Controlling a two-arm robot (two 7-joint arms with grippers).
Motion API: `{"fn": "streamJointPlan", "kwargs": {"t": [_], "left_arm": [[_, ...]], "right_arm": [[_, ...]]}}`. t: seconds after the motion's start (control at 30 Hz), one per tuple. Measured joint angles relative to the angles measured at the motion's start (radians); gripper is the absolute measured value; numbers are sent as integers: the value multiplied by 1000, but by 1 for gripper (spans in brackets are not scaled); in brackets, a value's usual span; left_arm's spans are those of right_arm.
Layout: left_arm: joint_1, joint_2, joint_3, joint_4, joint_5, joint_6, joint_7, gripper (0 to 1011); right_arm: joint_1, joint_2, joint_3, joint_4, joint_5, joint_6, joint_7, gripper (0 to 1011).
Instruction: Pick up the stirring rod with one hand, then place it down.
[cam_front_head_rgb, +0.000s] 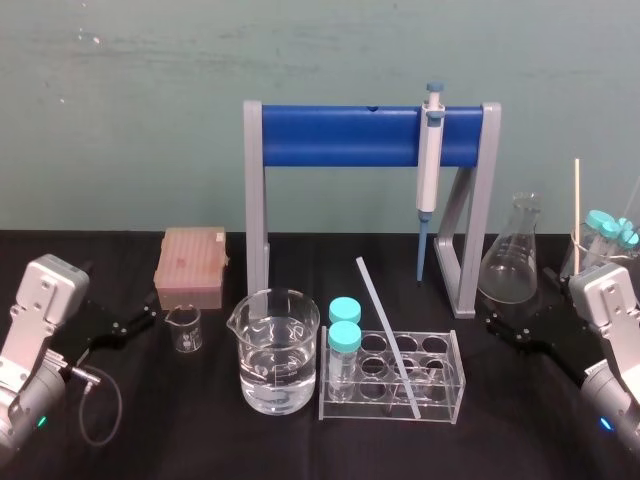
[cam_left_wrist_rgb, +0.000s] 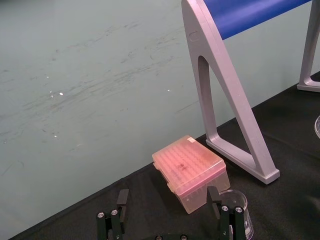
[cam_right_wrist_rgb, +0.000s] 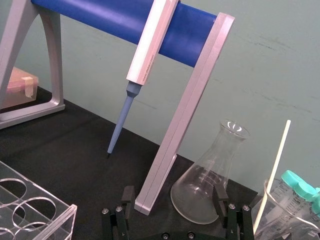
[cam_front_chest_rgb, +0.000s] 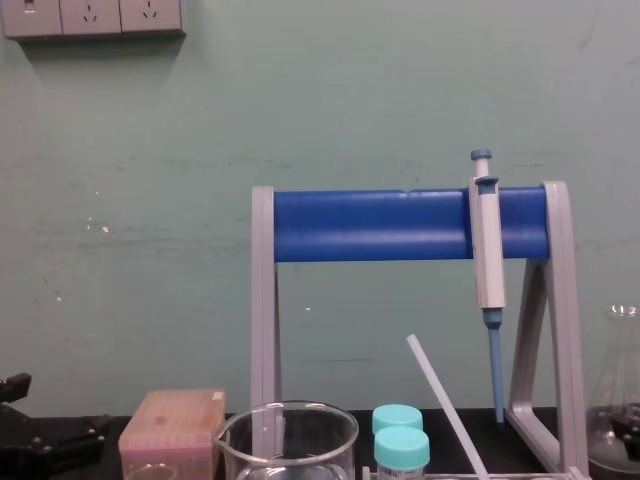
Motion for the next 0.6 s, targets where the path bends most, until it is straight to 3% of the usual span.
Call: {"fn": "streamJointPlan", "kwargs": {"t": [0.6], "left_arm": [[0, 0, 0, 0, 0, 0, 0, 1000]], "right_arm": [[0, 0, 0, 0, 0, 0, 0, 1002]]}}
